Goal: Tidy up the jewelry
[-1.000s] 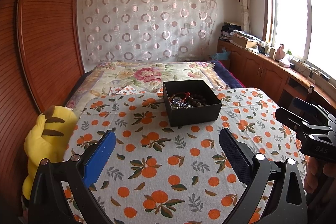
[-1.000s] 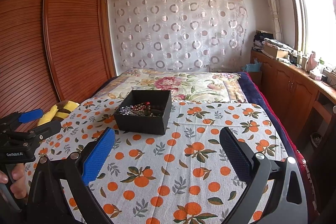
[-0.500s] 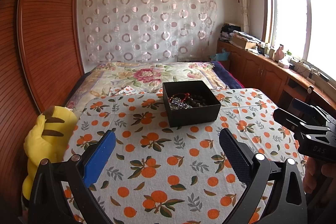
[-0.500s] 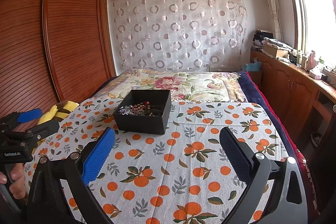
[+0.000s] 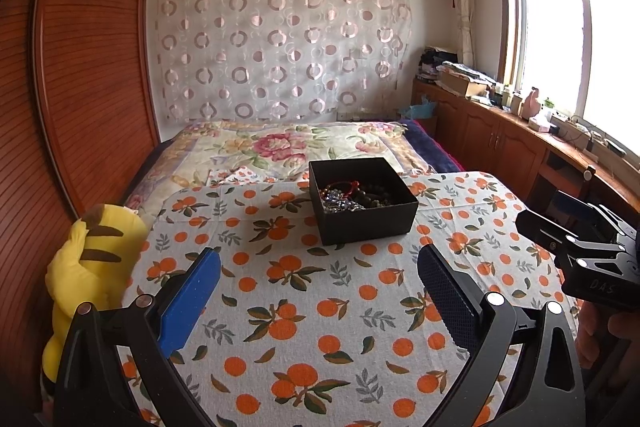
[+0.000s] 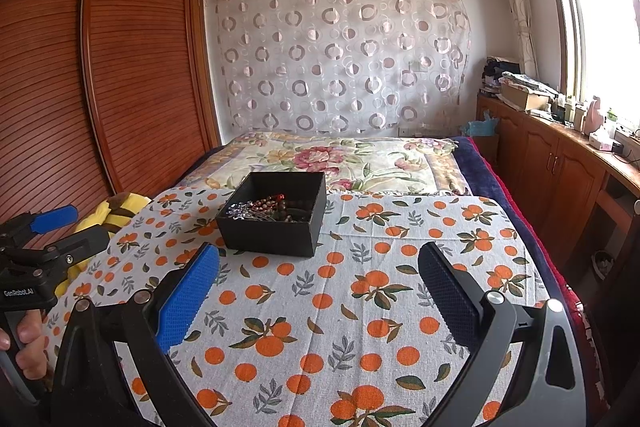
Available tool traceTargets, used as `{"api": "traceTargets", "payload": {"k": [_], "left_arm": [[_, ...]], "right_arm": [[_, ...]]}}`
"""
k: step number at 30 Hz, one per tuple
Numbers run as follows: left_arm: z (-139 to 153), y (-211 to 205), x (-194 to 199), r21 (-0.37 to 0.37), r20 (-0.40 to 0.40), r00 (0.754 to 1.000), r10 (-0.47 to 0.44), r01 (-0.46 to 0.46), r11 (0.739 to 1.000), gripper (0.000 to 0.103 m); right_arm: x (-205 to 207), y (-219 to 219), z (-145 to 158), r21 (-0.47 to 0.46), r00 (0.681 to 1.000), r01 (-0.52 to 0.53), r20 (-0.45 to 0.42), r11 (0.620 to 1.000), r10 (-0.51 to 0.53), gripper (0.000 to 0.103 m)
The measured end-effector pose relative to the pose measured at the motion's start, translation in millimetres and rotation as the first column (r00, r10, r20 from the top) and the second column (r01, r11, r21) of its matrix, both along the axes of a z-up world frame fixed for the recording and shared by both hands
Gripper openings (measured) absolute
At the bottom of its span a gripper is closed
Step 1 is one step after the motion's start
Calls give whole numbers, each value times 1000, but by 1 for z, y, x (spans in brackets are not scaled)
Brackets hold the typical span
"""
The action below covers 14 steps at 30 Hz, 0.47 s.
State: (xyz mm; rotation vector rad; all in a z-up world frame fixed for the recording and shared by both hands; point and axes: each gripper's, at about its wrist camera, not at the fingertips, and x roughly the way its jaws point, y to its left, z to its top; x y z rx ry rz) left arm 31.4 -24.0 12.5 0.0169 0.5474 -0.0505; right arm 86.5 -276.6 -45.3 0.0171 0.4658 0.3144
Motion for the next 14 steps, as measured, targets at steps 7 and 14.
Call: {"api": "traceTargets", "payload": {"k": [7,14], "left_arm": [[1,-1,-1,0,-1,1000,2,-2,1000,95],[1,-1,-1,-1,0,1000,2,-2,1000,95]], "right_arm": [[0,0,-1,0,1000,0,0,1000,0,100],[0,0,0,0,1000,0,0,1000,0,100]]}}
